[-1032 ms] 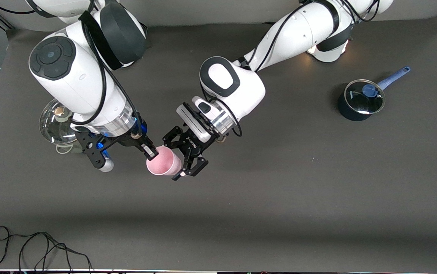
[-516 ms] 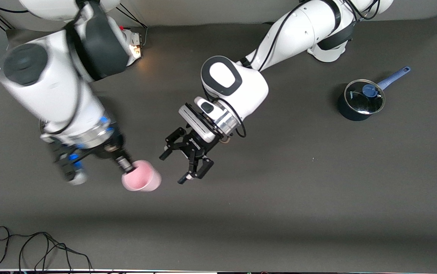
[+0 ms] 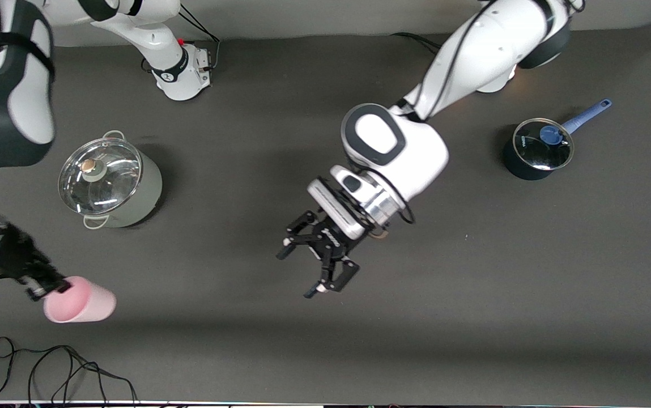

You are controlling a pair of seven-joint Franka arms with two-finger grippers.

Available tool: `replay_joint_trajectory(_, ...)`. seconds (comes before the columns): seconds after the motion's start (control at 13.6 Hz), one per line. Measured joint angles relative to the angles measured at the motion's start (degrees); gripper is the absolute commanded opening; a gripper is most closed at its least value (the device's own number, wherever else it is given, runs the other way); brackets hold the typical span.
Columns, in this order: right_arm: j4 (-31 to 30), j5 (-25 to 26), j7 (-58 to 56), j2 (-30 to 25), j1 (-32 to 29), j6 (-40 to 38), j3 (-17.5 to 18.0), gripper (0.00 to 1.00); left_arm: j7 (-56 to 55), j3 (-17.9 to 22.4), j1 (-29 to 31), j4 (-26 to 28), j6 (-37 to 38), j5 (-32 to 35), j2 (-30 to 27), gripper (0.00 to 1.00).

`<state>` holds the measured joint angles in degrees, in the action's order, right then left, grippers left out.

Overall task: Transfer pink cup from left to right arm
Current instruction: 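Open the left gripper and withdraw it while the right gripper lowers the cup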

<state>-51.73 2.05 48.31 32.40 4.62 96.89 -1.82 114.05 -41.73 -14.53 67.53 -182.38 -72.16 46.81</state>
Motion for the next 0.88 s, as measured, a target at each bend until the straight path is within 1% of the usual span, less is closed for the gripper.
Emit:
replay_joint_trajectory(0.22,0.0,0.2,-17.0,0.0,-5.2,-1.1,0.0,0.00,0.0,0.0,9.0,8.3,12.5,0.0,-6.1,1.00)
replay_joint_trajectory(0.44,0.0,0.1,-37.4,-0.2,-9.9,-5.5,0.0,0.00,0.0,0.2,20.0,15.7,29.2,0.5,-11.8,1.00)
replay_joint_trajectory(0.59,-0.1,-0.3,-49.6,-0.4,-11.8,-8.8,0.0,0.00,-0.3,0.5,27.7,18.5,41.6,4.9,-13.9,1.00)
replay_joint_trajectory(0.66,-0.3,-0.8,-54.0,-0.5,-12.5,-9.5,0.0,0.00,-1.0,0.6,31.3,18.9,47.5,7.9,-14.2,1.00)
replay_joint_trajectory(0.81,-3.1,-1.8,-59.5,-0.7,-13.1,-9.1,0.0,0.00,-5.0,0.8,38.4,18.9,59.0,15.7,-14.3,1.00)
replay_joint_trajectory(0.88,-5.3,-2.1,-60.8,-0.7,-13.1,-7.4,0.1,0.00,-7.5,0.8,41.5,18.6,64.4,19.5,-14.5,1.00)
